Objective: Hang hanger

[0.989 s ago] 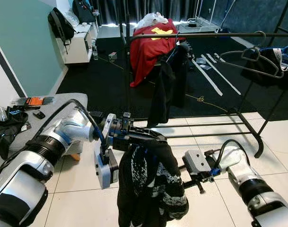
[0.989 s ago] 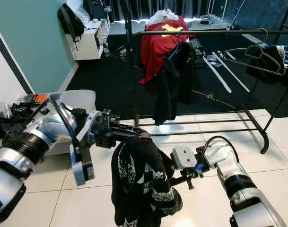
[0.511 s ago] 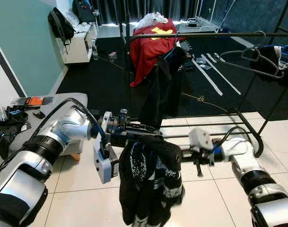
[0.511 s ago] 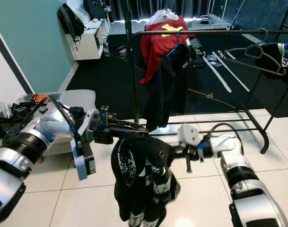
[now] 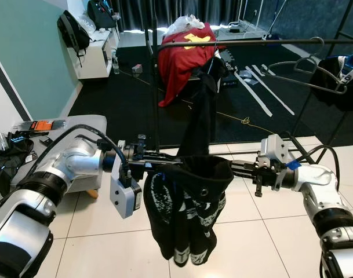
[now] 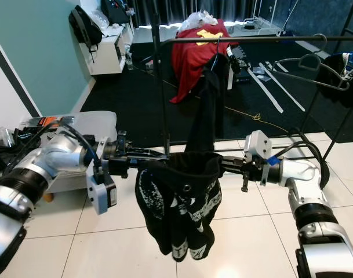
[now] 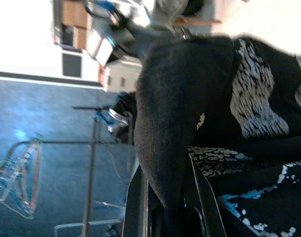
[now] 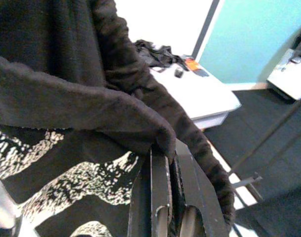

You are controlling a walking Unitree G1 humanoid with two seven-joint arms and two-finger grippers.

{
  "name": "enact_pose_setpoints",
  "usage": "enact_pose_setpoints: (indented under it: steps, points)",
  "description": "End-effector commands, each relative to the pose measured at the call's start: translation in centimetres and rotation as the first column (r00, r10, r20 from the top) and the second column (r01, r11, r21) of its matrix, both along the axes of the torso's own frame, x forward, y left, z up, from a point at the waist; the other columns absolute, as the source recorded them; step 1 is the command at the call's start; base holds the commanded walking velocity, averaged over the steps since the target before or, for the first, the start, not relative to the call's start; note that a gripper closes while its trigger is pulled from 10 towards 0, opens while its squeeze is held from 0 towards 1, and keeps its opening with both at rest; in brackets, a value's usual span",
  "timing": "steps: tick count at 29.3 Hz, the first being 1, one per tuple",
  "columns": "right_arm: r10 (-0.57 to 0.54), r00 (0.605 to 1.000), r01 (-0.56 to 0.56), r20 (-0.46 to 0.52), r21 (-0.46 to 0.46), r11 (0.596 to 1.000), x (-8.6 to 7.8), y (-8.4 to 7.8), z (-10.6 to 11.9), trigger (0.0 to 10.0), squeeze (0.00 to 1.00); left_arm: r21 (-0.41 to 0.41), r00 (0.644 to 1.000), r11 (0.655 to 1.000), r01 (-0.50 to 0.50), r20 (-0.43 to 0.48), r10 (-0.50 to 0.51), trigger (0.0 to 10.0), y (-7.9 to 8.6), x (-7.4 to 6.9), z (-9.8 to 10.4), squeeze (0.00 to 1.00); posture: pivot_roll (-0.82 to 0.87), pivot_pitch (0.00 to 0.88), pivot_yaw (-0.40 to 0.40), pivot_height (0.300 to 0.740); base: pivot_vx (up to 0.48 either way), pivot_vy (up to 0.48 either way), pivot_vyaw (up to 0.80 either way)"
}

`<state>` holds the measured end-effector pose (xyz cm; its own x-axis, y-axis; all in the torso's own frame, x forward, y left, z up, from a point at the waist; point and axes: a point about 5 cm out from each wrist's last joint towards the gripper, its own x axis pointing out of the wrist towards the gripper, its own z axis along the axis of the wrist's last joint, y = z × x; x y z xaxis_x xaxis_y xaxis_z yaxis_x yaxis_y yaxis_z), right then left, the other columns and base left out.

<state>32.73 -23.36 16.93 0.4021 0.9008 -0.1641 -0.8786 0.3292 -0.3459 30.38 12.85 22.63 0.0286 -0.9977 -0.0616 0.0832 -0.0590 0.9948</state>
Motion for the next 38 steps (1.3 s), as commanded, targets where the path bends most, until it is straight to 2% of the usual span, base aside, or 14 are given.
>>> enact_pose_setpoints:
  steps: [1, 6, 15, 16, 19, 20, 22, 25, 27, 32, 34, 36, 37, 38]
  points:
    - [0.047, 0.999, -0.049, -0.022, -0.114, 0.992, -0.8, -0.6, -0.6, 0.0, 0.0, 0.058, 0.996, 0.995, -0.078, -0.049, 0.081, 0.0, 1.4, 0.3, -1.1, 0.0, -0.04, 0.032, 0.048, 0.74, 0.0, 0.0, 0.0]
    - [0.085, 0.993, -0.106, -0.087, -0.276, 0.955, -1.5, -1.6, -1.4, 0.0, 0.0, 0.131, 0.985, 0.984, -0.123, -0.102, 0.137, 0.2, 2.4, 0.5, -2.5, 0.0, -0.04, 0.033, 0.045, 0.74, 0.0, 0.0, 0.0]
    - [0.076, 0.995, -0.094, -0.067, -0.323, 0.942, -1.0, -1.7, -0.6, 0.0, 0.0, 0.175, 0.987, 0.981, -0.087, -0.121, 0.109, 0.6, 2.2, 0.0, -3.4, 0.0, -0.04, 0.032, 0.044, 0.74, 0.0, 0.0, 0.0]
    - [0.07, 0.997, -0.075, -0.028, -0.343, 0.936, -0.4, -1.5, 0.2, 0.0, 0.0, 0.214, 0.984, 0.974, -0.068, -0.149, 0.102, 3.1, 2.0, -0.2, -4.3, 0.0, -0.04, 0.03, 0.045, 0.74, 0.0, 0.0, 0.0]
    - [0.065, 0.998, -0.064, -0.009, -0.354, 0.933, -0.1, -1.5, 0.8, 0.0, 0.0, 0.232, 0.982, 0.971, -0.063, -0.158, 0.102, 3.1, 1.9, -0.3, -4.7, 0.0, -0.04, 0.032, 0.045, 0.74, 0.0, 0.0, 0.0]
    - [0.062, 0.998, -0.06, -0.006, -0.366, 0.929, -0.1, -1.6, 0.9, 0.0, 0.0, 0.232, 0.981, 0.971, -0.064, -0.163, 0.103, 6.8, 2.0, -0.3, -4.8, 0.0, -0.04, 0.031, 0.044, 0.74, 0.0, 0.0, 0.0]
    - [0.057, 0.998, -0.053, -0.001, -0.382, 0.922, 0.0, -1.7, 1.1, 0.0, 0.0, 0.228, 0.982, 0.972, -0.054, -0.164, 0.093, 8.2, 1.9, -0.5, -5.0, 0.0, -0.04, 0.034, 0.045, 0.74, 0.0, 0.0, 0.0]
    - [0.057, 0.998, -0.053, -0.001, -0.382, 0.922, 0.0, -1.7, 1.1, 0.0, 0.0, 0.228, 0.982, 0.972, -0.054, -0.164, 0.093, 8.2, 1.9, -0.5, -5.0, 0.0, -0.04, 0.034, 0.045, 0.74, 0.0, 0.0, 0.0]
    - [0.049, 0.998, -0.031, 0.033, -0.421, 0.907, 0.7, -1.8, 2.2, 0.0, 0.0, 0.266, 0.969, 0.962, -0.053, -0.22, 0.114, 10.0, 1.6, -0.8, -6.5, 0.0, -0.04, 0.039, 0.045, 0.74, 0.0, 0.0, 0.0]
    - [0.074, 0.994, -0.034, 0.077, -0.426, 0.904, 1.4, -0.8, 3.3, 0.0, 0.0, 0.359, 0.928, 0.931, -0.061, -0.322, 0.185, 10.0, 1.6, -1.4, -9.5, 0.01, -0.05, 0.042, 0.042, 0.74, 0.0, 0.0, 0.0]
    - [0.127, 0.987, -0.077, 0.098, -0.409, 0.909, 1.7, 0.6, 3.6, 0.0, 0.0, 0.388, 0.884, 0.919, -0.074, -0.401, 0.241, 10.0, 1.4, -1.8, -11.4, 0.44, -0.05, 0.042, 0.036, 0.74, 0.0, 0.0, 0.0]
    - [0.127, 0.987, -0.077, 0.098, -0.409, 0.909, 1.7, 0.6, 3.6, 0.0, 0.0, 0.388, 0.884, 0.919, -0.074, -0.401, 0.241, 10.0, 1.4, -1.8, -11.4, 0.44, -0.05, 0.042, 0.036, 0.74, 0.0, 0.0, 0.0]
    - [0.159, 0.982, -0.104, 0.105, -0.404, 0.909, 1.7, 1.4, 3.4, 0.0, 0.0, 0.377, 0.866, 0.923, -0.082, -0.431, 0.253, 10.0, 1.2, -1.9, -11.9, 0.61, -0.05, 0.042, 0.038, 0.74, 0.0, 0.0, 0.0]
    - [0.159, 0.982, -0.104, 0.105, -0.404, 0.909, 1.7, 1.4, 3.4, 0.0, 0.0, 0.377, 0.866, 0.923, -0.082, -0.431, 0.253, 10.0, 1.2, -1.9, -11.9, 0.61, -0.05, 0.042, 0.038, 0.74, 0.0, 0.0, 0.0]
